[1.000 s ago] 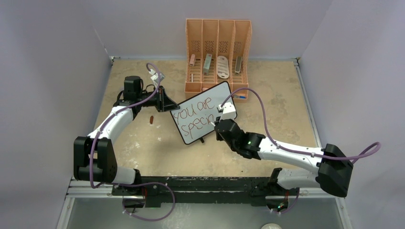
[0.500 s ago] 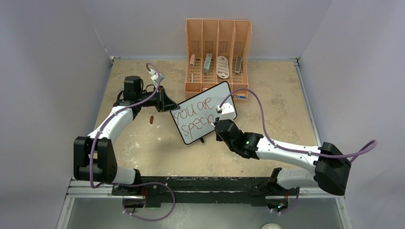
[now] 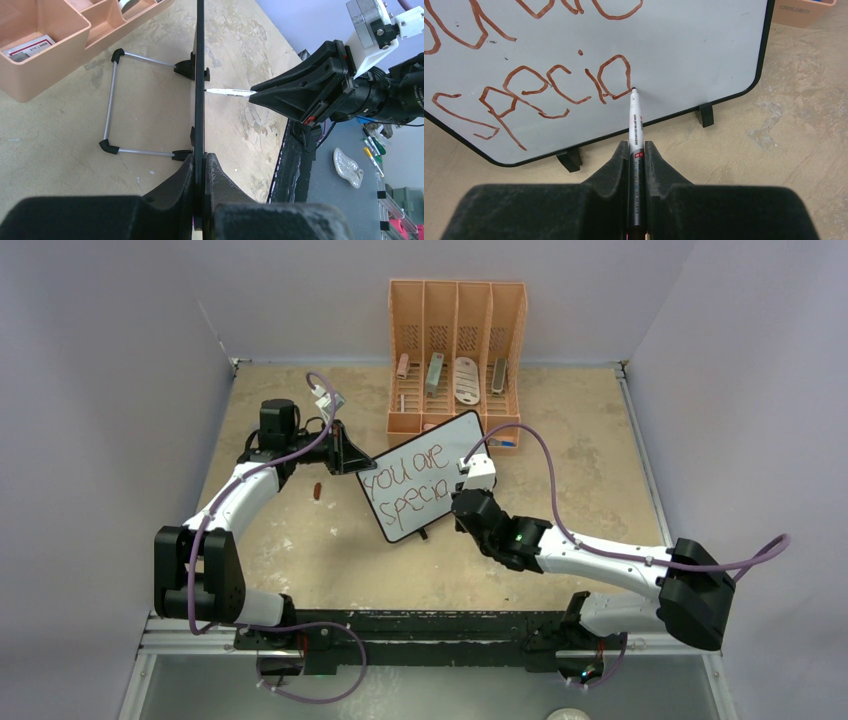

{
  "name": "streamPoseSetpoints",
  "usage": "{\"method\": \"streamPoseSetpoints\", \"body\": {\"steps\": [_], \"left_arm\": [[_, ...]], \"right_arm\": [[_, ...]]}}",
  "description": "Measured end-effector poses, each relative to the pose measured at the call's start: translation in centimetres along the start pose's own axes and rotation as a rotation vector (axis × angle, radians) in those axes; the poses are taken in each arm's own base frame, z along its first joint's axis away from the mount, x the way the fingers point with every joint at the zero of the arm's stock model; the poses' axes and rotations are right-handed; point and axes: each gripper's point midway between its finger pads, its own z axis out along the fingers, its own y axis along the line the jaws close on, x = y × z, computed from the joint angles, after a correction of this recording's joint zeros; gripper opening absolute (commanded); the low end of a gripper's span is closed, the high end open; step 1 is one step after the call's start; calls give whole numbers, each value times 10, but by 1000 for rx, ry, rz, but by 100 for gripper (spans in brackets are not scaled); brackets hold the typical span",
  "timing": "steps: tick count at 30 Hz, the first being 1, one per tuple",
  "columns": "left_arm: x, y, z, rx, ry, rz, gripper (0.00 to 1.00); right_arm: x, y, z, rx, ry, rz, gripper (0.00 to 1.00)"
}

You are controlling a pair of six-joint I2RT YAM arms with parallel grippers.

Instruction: Write a sentence on the whiteboard

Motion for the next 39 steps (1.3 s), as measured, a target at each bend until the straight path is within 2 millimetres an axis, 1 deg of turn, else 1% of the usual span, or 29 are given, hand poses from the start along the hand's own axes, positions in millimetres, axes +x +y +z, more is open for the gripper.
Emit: {"method": "streamPoseSetpoints", "body": {"steps": [20, 34, 39], "left_arm": [[0, 0, 0, 0, 0, 0, 0], [0, 0, 0, 0, 0, 0, 0], [0, 0, 0, 0, 0, 0, 0]], "right_arm": [[-9, 3, 0, -12, -31, 19, 0], [-9, 3, -1, -11, -29, 23, 0], [-5, 3, -1, -16, -17, 25, 0]]}}
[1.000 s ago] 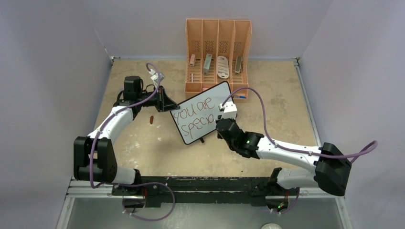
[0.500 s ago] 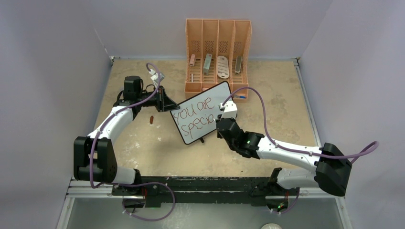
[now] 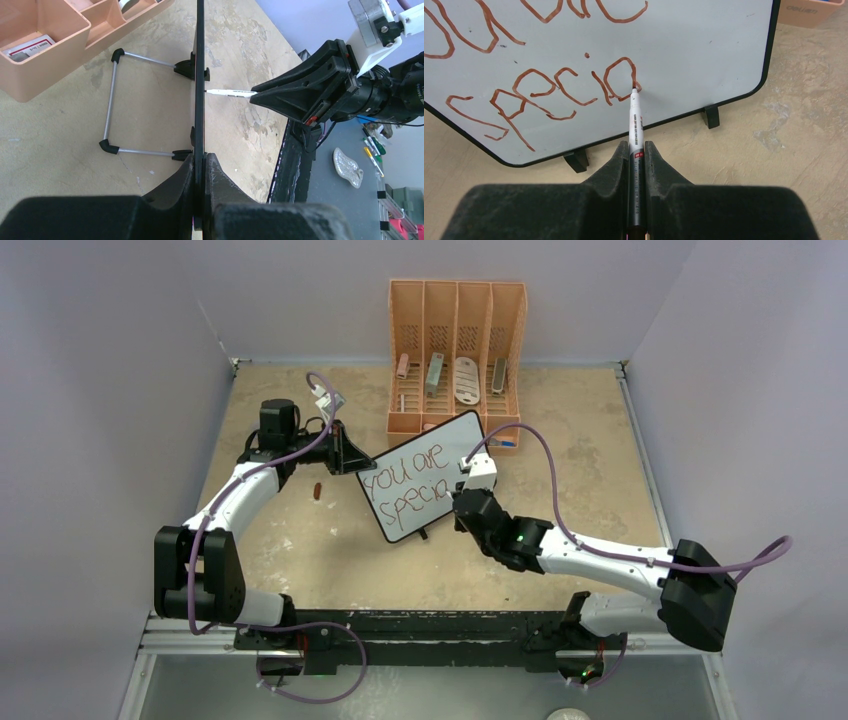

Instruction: Write a sentence on the whiteboard

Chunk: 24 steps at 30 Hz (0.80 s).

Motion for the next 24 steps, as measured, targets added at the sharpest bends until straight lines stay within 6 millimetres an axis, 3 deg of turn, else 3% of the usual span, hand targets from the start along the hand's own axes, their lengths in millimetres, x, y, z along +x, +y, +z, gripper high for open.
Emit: {"method": "streamPoseSetpoints", "body": {"steps": [24], "left_arm": [[0, 0, 0, 0, 0, 0, 0]], "right_arm": [[12, -14, 2, 55, 42, 12, 0]]}}
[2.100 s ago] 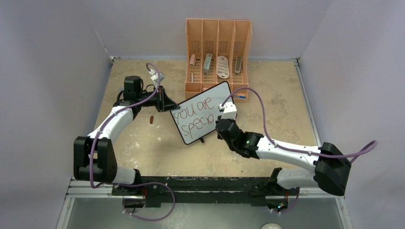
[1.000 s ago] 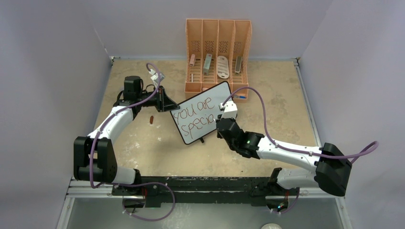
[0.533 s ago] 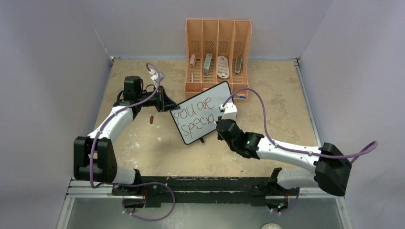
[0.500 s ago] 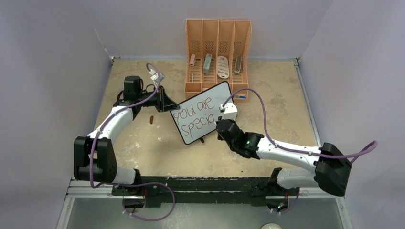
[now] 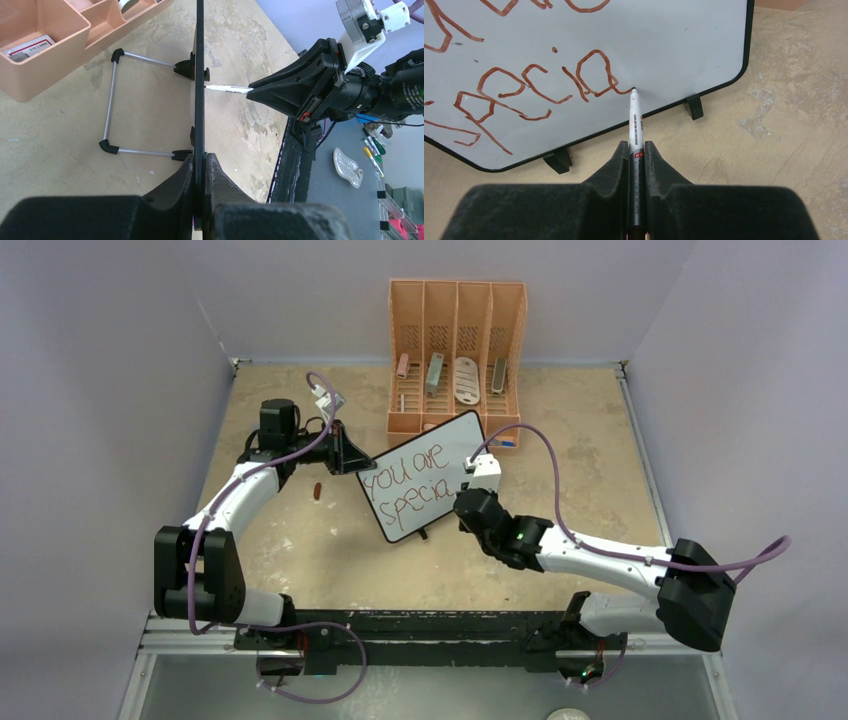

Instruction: Write a sentence on the whiteboard

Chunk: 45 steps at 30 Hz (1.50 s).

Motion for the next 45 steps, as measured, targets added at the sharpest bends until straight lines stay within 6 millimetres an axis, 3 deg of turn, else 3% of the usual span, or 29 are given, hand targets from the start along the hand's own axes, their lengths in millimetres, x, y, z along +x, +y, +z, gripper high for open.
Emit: {"method": "streamPoseSetpoints", "body": {"steps": [7, 14, 25, 45], "left_arm": [[0, 0, 0, 0, 0, 0, 0], [0, 0, 0, 0, 1, -1, 0], [0, 0, 0, 0, 1, -2, 0], [0, 0, 0, 0, 1, -3, 0]], "right_arm": [[-4, -3, 0, 8, -10, 8, 0], [-26, -8, -13, -21, -79, 63, 0], [-44, -8, -9, -45, -129, 78, 0], [-52, -1, 0, -64, -157, 50, 0]]}}
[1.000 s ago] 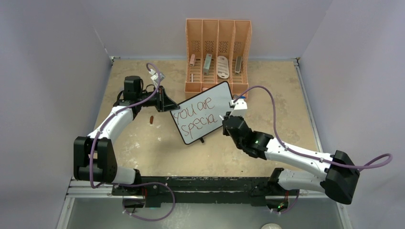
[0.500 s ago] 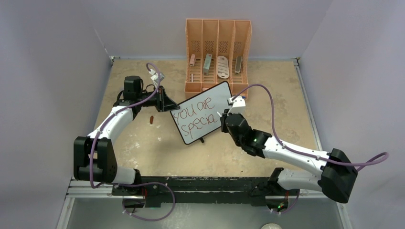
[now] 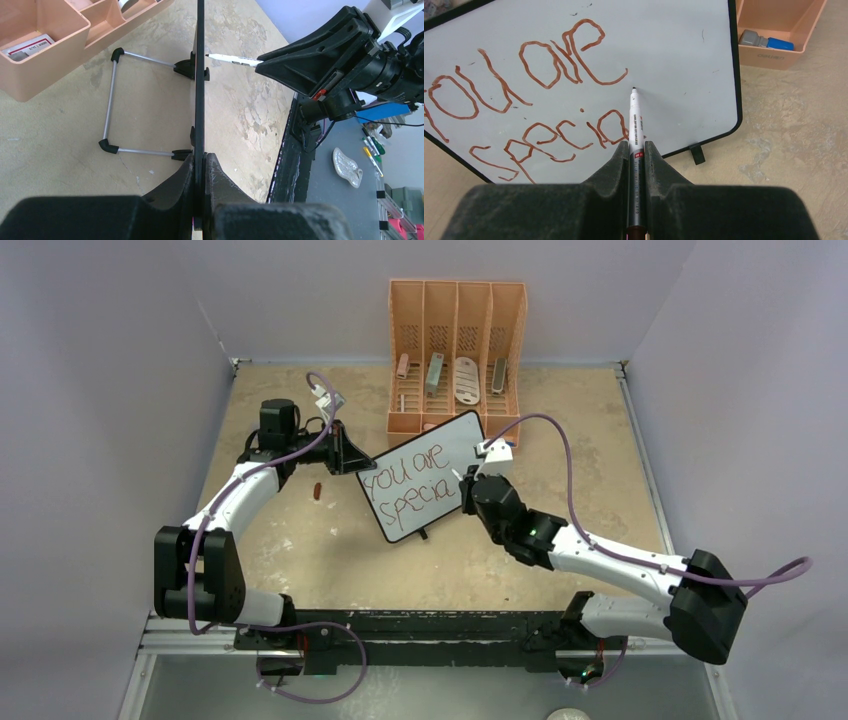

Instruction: Write a sentence on the whiteboard

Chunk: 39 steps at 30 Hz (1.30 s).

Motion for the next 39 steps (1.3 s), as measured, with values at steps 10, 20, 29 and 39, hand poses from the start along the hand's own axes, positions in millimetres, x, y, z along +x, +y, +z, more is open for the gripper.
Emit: {"method": "streamPoseSetpoints", "body": {"steps": [10, 20, 29, 39], "left_arm": [[0, 0, 0, 0, 0, 4, 0], [0, 1, 0, -3, 1, 4, 0], [0, 1, 0, -4, 1, 4, 0], [0, 1, 0, -3, 1, 4, 0]], "right_arm": [[-7, 4, 3, -5, -15, 1, 0], [-6, 3, 5, -2, -13, -1, 0], [4, 2, 4, -3, 27, 9, 0], [21, -2, -1, 3, 97, 17, 0]]}}
